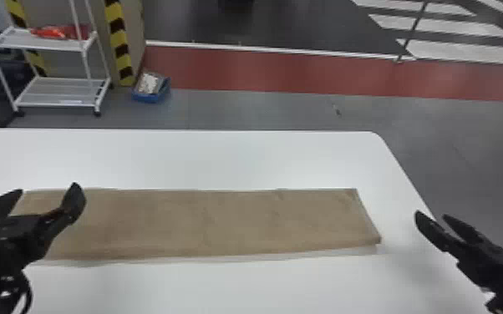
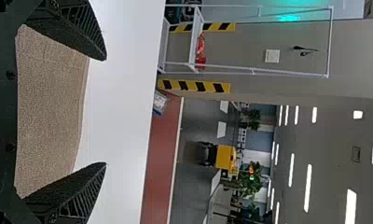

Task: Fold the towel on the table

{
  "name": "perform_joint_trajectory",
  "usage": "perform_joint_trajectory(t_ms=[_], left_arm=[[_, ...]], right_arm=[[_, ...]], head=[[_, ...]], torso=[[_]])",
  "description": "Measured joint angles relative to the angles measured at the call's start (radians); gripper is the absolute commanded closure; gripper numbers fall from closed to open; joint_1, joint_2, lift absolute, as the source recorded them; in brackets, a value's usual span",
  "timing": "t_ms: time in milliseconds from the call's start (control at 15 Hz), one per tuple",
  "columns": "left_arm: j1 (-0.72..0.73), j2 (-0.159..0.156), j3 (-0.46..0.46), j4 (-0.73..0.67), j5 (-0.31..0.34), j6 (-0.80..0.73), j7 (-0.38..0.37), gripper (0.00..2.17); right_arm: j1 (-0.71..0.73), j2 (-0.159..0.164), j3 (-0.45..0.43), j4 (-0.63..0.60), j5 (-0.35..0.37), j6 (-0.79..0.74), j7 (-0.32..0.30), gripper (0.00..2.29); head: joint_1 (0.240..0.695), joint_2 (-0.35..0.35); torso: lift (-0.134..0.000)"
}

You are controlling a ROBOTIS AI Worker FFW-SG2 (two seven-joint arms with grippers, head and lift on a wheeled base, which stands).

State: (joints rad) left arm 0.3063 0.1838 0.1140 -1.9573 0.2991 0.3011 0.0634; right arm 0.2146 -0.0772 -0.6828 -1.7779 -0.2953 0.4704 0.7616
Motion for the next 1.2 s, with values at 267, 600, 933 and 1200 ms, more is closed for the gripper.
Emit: perform_joint_trajectory(t_ms=[267, 600, 933, 1200], left_arm=[[-0.004, 0.0, -0.01, 0.004, 0.0, -0.001, -0.001, 0.08], [-0.004, 0.0, -0.01, 0.002, 0.0, 0.004, 0.002, 0.08], [-0.004, 0.0, -0.01, 0.001, 0.0, 0.007, 0.003, 0.08], [-0.004, 0.0, -0.01, -0.002, 0.0, 0.008, 0.005, 0.08]], right_arm=[[0.003, 0.001, -0.004, 0.0, -0.003, 0.001, 0.0, 0.11], [0.002, 0.001, -0.004, 0.0, -0.003, 0.001, 0.0, 0.11], [0.002, 0.002, -0.005, 0.001, -0.003, 0.001, 0.0, 0.11], [0.002, 0.002, -0.006, 0.003, -0.003, 0.001, 0.001, 0.11]], head=[[0.695, -0.155], [0.695, -0.154], [0.695, -0.154], [0.695, -0.156]], torso=[[-0.124], [-0.124], [-0.124], [-0.124]])
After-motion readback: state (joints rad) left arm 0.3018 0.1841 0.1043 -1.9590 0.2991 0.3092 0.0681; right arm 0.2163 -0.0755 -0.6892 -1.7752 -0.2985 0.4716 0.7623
